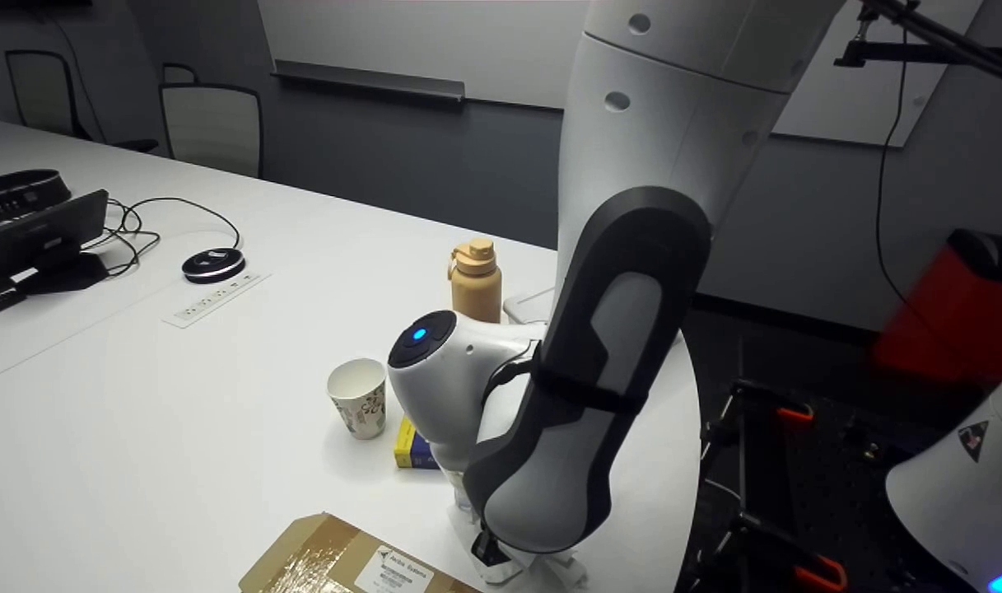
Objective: Use the cloth to clean the table
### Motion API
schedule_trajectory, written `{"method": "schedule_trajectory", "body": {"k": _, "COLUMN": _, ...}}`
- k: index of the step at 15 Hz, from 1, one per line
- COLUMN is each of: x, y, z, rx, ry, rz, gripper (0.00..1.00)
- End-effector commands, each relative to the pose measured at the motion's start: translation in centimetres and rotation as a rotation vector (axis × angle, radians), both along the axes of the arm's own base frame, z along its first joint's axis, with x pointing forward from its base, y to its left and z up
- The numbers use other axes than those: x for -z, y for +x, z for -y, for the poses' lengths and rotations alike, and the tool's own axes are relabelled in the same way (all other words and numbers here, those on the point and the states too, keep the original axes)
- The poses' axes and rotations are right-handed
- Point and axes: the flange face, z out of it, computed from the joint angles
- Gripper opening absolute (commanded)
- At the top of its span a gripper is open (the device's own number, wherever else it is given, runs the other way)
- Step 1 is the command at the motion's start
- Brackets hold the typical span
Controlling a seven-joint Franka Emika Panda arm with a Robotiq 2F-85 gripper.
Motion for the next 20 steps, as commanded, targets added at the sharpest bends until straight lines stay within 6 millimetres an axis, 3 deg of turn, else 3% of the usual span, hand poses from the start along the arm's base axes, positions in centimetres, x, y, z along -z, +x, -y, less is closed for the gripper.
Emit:
{"method": "schedule_trajectory", "body": {"k": 1, "x": -0.5, "y": 0.6, "z": -1.1, "rx": -0.023, "ry": 0.005, "rz": 0.032, "gripper": 0.01}}
{"method": "schedule_trajectory", "body": {"k": 11, "x": 0.1, "y": 0.3, "z": -1.2, "rx": 0.068, "ry": 0.094, "rz": 0.01, "gripper": 0.01}}
{"method": "schedule_trajectory", "body": {"k": 20, "x": 0.3, "y": -0.3, "z": 1.1, "rx": 0.173, "ry": 0.075, "rz": -0.021, "gripper": 0.01}}
